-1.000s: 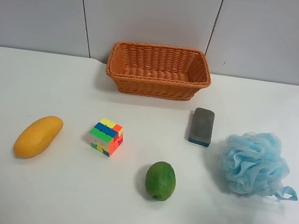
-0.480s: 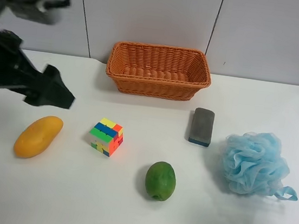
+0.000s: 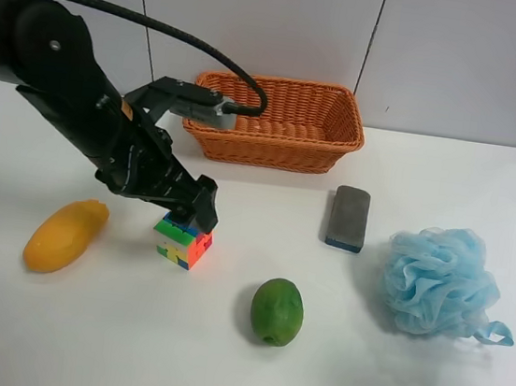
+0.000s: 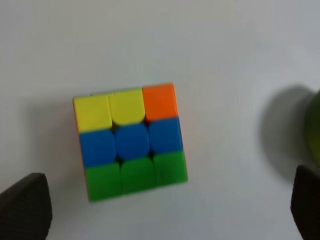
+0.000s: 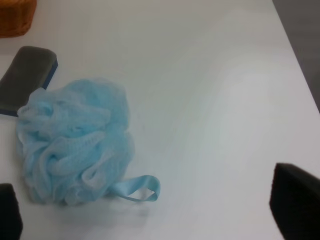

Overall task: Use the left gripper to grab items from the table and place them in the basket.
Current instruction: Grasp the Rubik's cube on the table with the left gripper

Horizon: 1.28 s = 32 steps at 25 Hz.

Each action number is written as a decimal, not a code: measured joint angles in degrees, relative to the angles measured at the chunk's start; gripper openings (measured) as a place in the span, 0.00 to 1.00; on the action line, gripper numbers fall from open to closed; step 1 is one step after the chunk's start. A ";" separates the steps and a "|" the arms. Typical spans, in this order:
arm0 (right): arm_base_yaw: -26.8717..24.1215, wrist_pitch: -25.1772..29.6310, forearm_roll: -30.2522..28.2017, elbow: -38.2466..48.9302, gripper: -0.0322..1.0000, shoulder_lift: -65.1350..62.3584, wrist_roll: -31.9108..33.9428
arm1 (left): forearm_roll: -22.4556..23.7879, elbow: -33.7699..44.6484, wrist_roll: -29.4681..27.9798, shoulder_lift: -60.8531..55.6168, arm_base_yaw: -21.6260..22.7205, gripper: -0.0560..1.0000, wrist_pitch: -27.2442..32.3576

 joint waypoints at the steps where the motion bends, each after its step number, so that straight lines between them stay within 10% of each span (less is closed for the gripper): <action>1: 0.00 0.00 0.00 0.00 0.99 0.00 0.00 | -0.04 -0.78 0.00 1.35 -0.02 0.95 -0.07; 19: 0.00 0.00 0.00 0.00 0.99 0.00 0.00 | -0.33 -1.60 0.56 15.74 0.72 0.94 -7.78; 26: 0.00 0.00 0.00 0.00 0.99 0.00 0.00 | -0.33 -1.66 1.16 16.13 0.72 0.58 -8.60; 32: 0.00 0.00 0.00 0.00 0.99 0.00 0.00 | -0.33 -1.71 1.54 16.13 0.72 0.59 -8.48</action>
